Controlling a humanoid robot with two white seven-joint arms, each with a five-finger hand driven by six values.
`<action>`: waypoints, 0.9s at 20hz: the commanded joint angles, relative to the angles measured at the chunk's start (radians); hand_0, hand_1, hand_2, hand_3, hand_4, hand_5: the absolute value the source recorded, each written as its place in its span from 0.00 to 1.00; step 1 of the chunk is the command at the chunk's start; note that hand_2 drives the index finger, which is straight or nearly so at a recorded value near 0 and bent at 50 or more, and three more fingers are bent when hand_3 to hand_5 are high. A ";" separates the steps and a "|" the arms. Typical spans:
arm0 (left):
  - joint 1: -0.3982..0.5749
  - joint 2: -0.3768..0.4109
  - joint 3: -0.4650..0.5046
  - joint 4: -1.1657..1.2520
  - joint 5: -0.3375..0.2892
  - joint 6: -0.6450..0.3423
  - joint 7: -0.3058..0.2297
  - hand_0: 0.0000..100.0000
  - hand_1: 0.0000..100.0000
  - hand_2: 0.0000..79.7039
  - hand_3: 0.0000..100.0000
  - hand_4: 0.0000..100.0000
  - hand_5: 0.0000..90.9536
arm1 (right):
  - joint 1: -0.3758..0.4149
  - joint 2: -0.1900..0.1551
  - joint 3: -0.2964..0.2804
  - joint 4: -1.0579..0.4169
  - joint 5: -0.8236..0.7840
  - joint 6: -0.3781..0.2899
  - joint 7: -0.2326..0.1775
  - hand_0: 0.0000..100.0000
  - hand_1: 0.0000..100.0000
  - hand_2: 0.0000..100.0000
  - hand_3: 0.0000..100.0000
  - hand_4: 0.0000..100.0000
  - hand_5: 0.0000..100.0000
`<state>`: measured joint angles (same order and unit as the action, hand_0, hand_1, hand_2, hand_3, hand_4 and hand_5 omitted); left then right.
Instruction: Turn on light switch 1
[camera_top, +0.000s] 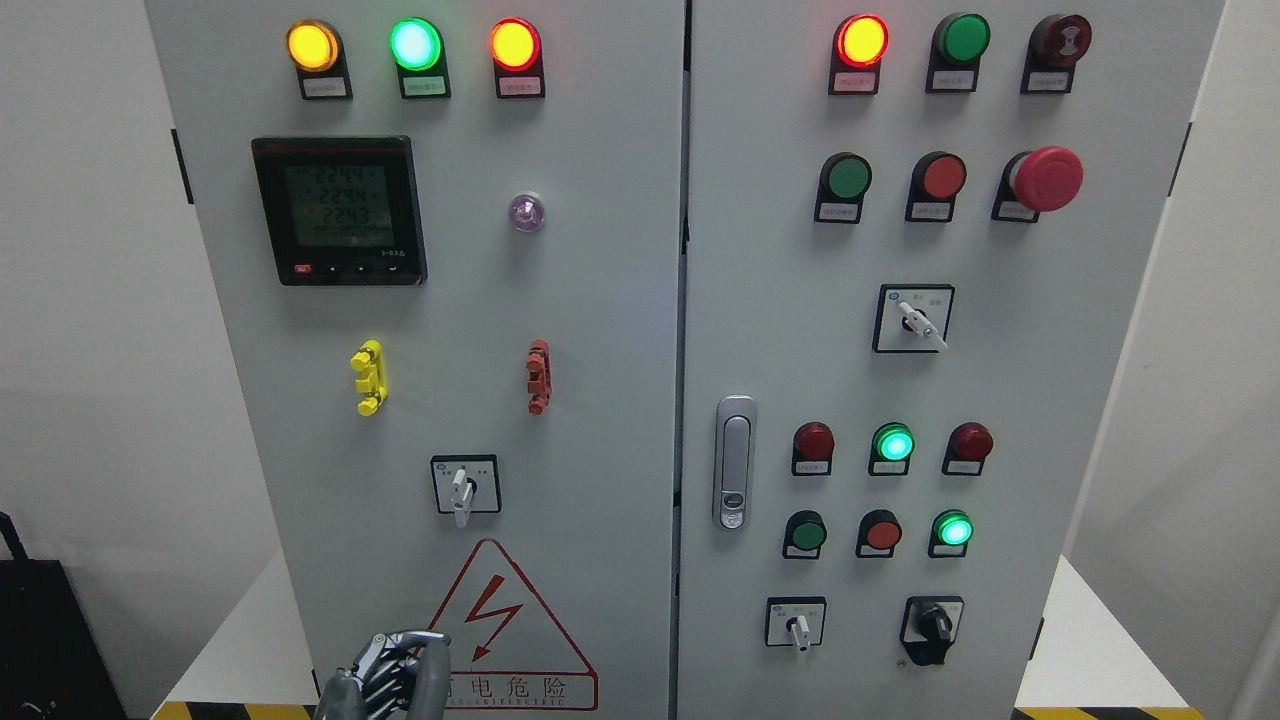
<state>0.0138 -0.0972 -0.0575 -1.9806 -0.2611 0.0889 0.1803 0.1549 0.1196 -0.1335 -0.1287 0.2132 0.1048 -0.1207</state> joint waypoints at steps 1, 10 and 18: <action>-0.014 -0.009 -0.002 -0.003 -0.013 0.015 0.002 0.34 0.32 0.59 0.84 0.88 0.86 | 0.000 0.000 0.000 0.000 0.000 -0.001 0.001 0.05 0.00 0.00 0.00 0.00 0.00; -0.028 -0.010 -0.013 0.003 -0.061 0.049 0.030 0.25 0.49 0.59 0.85 0.88 0.88 | 0.000 0.000 0.000 0.000 0.000 -0.001 0.001 0.05 0.00 0.00 0.00 0.00 0.00; -0.086 -0.016 -0.048 0.009 -0.052 0.081 0.045 0.19 0.49 0.61 0.85 0.89 0.90 | 0.000 0.000 0.000 0.001 0.000 -0.001 0.000 0.05 0.00 0.00 0.00 0.00 0.00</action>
<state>-0.0359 -0.1068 -0.0784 -1.9770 -0.3153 0.1616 0.2233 0.1549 0.1197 -0.1334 -0.1286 0.2132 0.1048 -0.1204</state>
